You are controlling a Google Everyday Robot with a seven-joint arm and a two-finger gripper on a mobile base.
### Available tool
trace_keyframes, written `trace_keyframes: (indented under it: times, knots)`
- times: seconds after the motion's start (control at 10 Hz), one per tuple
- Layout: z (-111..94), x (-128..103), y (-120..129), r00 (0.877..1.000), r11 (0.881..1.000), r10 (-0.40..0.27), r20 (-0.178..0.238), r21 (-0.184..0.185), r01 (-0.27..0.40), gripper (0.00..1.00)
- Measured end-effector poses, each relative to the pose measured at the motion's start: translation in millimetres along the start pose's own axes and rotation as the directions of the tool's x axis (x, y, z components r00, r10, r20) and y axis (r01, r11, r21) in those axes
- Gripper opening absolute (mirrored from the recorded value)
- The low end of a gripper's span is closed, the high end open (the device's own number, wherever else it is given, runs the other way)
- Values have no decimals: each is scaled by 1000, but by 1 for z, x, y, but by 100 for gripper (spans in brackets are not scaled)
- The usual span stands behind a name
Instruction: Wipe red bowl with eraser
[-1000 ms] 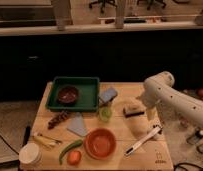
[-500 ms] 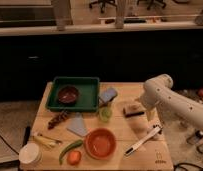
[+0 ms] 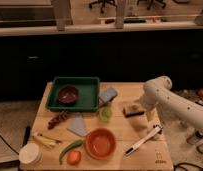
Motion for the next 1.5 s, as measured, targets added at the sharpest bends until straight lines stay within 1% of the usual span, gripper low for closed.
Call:
trace_keyframes:
  times: [0.2,0.6,1.2,1.5]
  knots:
    - [7,0,-3,1000,1000,-14,7,-4,14,80]
    - [22,5,-2,999,999,-34,16,-30,35,80]
    - [34,12,-4,998,997,-57,24,-48,58,80]
    - [38,17,-4,998,997,-61,28,-51,62,80]
